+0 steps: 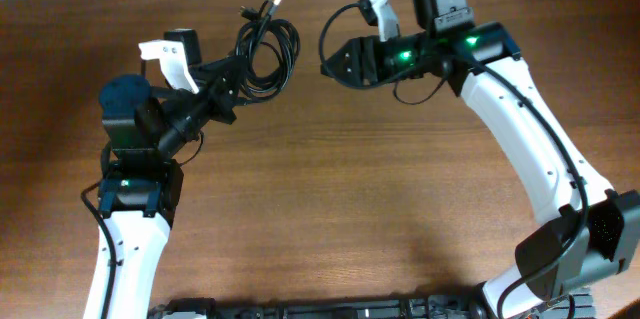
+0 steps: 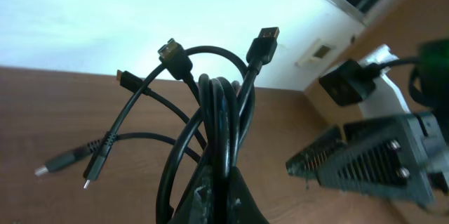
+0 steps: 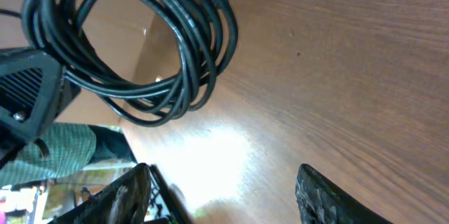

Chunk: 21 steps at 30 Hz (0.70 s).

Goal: Untangle cables
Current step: 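Move the left gripper to the hanging cables and grasp a strand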

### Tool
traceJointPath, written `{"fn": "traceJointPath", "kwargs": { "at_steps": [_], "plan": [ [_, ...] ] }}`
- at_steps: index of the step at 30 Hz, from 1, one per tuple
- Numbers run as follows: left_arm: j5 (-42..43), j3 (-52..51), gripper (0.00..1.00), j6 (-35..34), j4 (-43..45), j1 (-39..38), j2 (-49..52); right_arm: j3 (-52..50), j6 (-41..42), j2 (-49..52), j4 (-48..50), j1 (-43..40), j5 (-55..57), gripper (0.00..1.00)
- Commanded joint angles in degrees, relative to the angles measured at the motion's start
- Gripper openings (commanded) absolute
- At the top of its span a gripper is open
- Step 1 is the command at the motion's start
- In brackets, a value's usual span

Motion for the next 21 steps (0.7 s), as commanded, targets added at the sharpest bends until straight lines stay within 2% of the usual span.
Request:
{"fn": "traceJointPath", "kwargs": {
  "at_steps": [1, 6, 9, 16, 18, 21],
  "plan": [
    [11.5, 0.9, 0.00, 11.6, 1.7, 0.1, -0.1, 1.3, -10.2, -0.7, -1.4, -0.6, -4.7, 0.63],
    [22.4, 0.9, 0.00, 19.9, 1.7, 0.2, -0.1, 1.3, -21.3, -0.7, -4.1, -0.5, -5.3, 0.63],
    [23.0, 0.9, 0.00, 20.7, 1.7, 0.2, -0.1, 1.3, -25.7, -0.7, -5.6, -0.5, -5.3, 0.62],
    [23.0, 0.9, 0.00, 20.6, 1.9, 0.2, -0.1, 1.3, -27.7, -0.7, -5.5, -0.5, -10.6, 0.58],
    [20.4, 0.9, 0.00, 17.9, 1.9, 0.2, -0.1, 1.3, -27.6, -0.7, -5.5, -0.5, -10.7, 0.58],
    [11.5, 0.9, 0.00, 8.1, 1.9, 0.2, -0.1, 1.3, -27.2, -0.7, -5.6, -0.6, -10.6, 0.58]
  ]
}}
